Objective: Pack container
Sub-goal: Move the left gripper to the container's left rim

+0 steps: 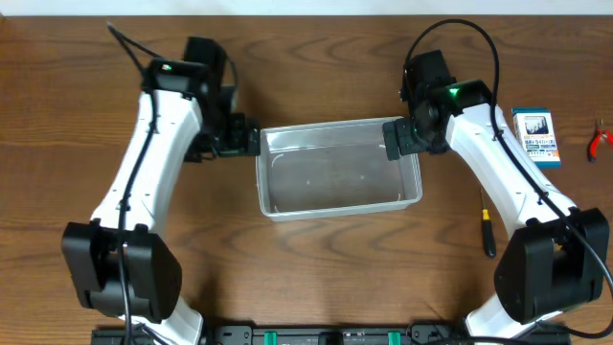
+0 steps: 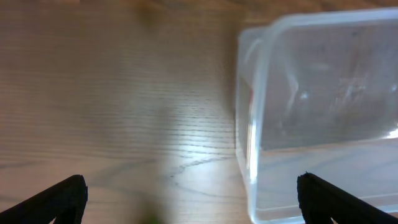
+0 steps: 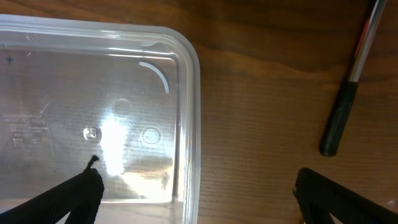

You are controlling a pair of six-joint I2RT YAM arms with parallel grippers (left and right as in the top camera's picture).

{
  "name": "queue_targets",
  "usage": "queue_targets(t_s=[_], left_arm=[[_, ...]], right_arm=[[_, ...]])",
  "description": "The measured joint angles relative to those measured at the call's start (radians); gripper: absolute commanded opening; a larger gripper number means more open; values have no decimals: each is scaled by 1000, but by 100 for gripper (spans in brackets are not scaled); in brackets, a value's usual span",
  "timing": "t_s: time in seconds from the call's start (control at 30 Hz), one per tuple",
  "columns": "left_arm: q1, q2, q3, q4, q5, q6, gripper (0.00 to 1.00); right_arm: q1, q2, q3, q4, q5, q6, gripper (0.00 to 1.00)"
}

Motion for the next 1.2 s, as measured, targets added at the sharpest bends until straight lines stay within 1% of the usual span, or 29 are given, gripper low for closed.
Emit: queue_targets(t_s=[0.2, 0.4, 0.67, 0.87, 1.03, 1.2], left_arm=[[-30, 0, -23, 22, -10, -4, 98], [-58, 0, -99, 57, -13, -6, 98], [-60, 0, -111, 74, -14, -9, 98], [-60, 0, -155, 140, -14, -15, 98], [-60, 0, -184, 175, -23, -68, 98], [-60, 0, -184, 192, -81, -134, 98]], right_arm=[[0, 0, 0, 1, 0, -8, 99], [0, 0, 0, 1, 0, -14, 99], [0, 0, 0, 1, 0, -20, 99], [0, 0, 0, 2, 0, -23, 99], [0, 0, 0, 5, 0, -23, 99], [0, 0, 0, 5, 0, -23, 99]])
